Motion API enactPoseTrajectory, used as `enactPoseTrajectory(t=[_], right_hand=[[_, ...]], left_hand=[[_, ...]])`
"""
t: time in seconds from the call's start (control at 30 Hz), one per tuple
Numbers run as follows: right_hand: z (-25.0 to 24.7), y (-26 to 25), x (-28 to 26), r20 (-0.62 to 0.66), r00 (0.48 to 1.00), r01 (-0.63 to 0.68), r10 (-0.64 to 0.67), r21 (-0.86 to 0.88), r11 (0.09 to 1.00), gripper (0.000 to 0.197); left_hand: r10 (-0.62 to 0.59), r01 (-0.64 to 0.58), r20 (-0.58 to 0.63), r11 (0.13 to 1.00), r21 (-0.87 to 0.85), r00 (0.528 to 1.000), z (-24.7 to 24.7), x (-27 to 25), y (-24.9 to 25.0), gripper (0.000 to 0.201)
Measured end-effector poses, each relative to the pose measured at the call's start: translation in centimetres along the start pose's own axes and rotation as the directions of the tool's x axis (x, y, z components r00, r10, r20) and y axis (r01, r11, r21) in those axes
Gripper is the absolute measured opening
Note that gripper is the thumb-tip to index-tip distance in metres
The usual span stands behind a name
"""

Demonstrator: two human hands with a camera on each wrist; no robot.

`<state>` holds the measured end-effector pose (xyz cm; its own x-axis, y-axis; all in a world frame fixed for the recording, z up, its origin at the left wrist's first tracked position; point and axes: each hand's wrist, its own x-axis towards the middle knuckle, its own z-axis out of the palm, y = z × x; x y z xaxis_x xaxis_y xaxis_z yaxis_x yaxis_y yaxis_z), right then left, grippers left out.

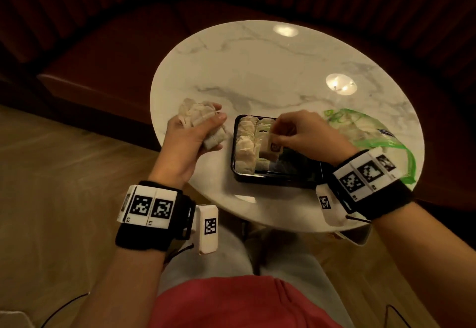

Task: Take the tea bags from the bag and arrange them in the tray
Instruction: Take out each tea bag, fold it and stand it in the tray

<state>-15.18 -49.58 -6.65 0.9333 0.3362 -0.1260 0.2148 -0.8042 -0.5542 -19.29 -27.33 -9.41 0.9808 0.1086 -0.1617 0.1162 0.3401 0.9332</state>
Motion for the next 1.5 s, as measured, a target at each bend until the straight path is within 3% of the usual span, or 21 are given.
enactPoseTrajectory(t=[0.13, 0.27, 0.47, 0.67, 0.9, 1.07, 1.23, 1.5], right_hand=[[2.0, 1.3, 0.3, 0.099, 0.993, -0.047, 0.057, -0.097, 0.994, 0.013], [3.0, 1.5, 0.9, 0.097, 0.991, -0.084, 0.093, -0.089, 0.992, 0.013], [3.8, 1.6, 1.3, 0.031, 0.990, -0.134, 0.137, -0.074, 0.988, 0.013], [4.0, 2.6, -0.1, 0.024, 0.980, -0.197, 0.196, 0.057, 0.979, 0.019], [4.6, 3.1, -0.7, 0.151, 0.954, -0.267, 0.257, 0.052, 0.962, 0.021], [4.9, 2.9, -0.6, 0.127, 0.971, -0.216, 0.202, 0.114, 0.970, 0.021], [4.3, 3.1, -1.1, 0.148, 0.961, -0.242, 0.233, 0.047, 0.969, 0.020], [4.1, 1.6, -1.7, 0.392, 0.879, -0.229, 0.273, -0.157, 0.961, 0.053]], left_hand=[[-0.035, 0.036, -0.040, 0.999, 0.025, 0.999, -0.3, 0.1, -0.7, 0.014], [-0.135, 0.141, -0.074, 0.987, 0.074, 0.988, -0.4, 0.3, -1.9, 0.013], [-0.160, 0.161, -0.033, 0.916, 0.367, 0.987, -0.8, 0.6, -3.8, 0.013], [-0.186, 0.158, -0.002, 0.828, 0.538, 0.983, -0.8, 1.0, -5.1, 0.014], [-0.175, 0.132, 0.020, 0.812, 0.568, 0.984, -0.6, 0.8, -5.3, 0.014], [-0.187, 0.146, 0.018, 0.823, 0.549, 0.982, -0.5, 0.9, -5.4, 0.016], [-0.207, 0.162, 0.023, 0.823, 0.545, 0.978, -0.5, 0.7, -5.1, 0.016], [-0.204, 0.156, 0.024, 0.813, 0.561, 0.979, -0.5, 0.7, -5.3, 0.026]])
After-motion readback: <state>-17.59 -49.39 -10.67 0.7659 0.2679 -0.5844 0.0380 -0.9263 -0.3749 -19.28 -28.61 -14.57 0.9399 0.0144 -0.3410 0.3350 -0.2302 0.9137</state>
